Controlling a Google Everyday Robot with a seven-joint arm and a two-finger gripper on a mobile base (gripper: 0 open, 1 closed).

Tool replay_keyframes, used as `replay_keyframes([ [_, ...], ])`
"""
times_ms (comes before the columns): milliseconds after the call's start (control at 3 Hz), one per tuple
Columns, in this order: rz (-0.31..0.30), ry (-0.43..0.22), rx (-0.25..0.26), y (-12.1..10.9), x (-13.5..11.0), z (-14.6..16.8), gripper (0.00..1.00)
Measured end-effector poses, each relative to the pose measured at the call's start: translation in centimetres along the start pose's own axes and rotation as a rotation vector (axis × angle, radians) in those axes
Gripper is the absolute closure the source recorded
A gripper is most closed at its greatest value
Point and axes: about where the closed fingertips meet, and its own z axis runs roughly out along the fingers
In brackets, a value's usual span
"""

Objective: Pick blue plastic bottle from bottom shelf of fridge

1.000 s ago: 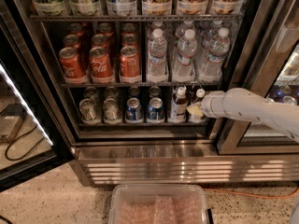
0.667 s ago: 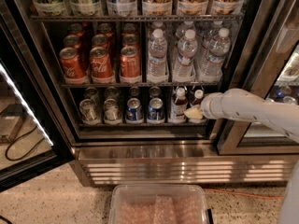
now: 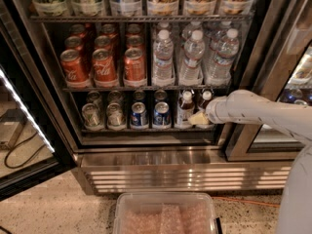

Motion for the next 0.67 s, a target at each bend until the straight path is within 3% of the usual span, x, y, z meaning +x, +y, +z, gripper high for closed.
replay_keyframes([
  [333,0.013,0.008,0.001,-0.19,-0.01,0.24,0.44],
  [667,0.021,0.013,0.004,-0.34,-0.03,0.08,0.67],
])
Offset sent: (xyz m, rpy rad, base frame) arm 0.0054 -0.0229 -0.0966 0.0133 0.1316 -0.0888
